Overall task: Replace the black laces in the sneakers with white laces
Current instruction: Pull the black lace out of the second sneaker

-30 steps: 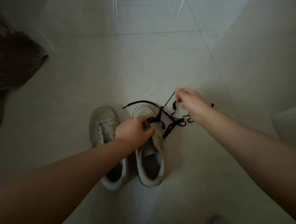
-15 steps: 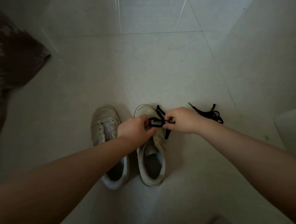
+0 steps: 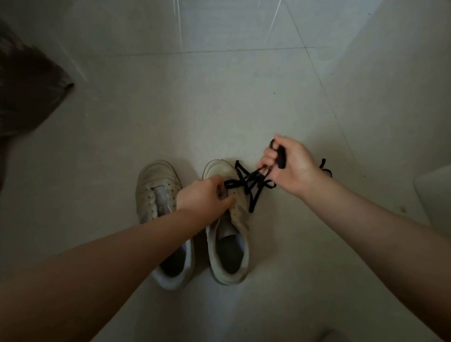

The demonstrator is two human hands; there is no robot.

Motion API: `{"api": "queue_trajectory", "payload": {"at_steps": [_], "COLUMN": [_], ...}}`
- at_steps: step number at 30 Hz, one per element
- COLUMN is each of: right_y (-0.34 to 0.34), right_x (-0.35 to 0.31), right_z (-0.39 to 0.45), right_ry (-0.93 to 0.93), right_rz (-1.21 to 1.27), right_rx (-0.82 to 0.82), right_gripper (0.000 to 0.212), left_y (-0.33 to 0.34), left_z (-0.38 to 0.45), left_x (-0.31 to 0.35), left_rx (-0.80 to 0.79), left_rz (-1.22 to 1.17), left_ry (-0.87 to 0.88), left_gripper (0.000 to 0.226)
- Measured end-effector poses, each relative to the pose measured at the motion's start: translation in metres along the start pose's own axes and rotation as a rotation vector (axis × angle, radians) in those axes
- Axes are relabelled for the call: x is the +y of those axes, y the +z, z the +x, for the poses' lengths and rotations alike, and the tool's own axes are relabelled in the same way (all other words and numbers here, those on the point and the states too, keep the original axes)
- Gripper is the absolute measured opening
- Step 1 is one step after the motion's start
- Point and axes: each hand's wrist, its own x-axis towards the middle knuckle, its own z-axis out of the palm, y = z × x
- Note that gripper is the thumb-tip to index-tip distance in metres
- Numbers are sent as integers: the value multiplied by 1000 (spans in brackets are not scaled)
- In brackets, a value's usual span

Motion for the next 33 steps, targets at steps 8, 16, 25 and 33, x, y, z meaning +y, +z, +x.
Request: {"api": "queue_trajectory", "payload": {"at_steps": [8,16,25,33], "right_y": [2,-21,-9,-2], "right_x": [-27,25,12,-13], "right_z": [3,0,-4,-3], "right_ry": [-350,-270,-146,-196], "right_rz": [-817,-1998,-673,-556], "right_rx": [94,-250,0,89], "right_gripper": [20,19,33,29], "left_y": [0,2,-1,-1], "left_z": [-1,-4,-2,-1], "left_x": [1,4,4,10], "left_rx": [16,75,25,19], "left_rz": [35,25,-19,8], "left_ry": [-4,33,-9,-5], "left_gripper": [34,31,32,36]}}
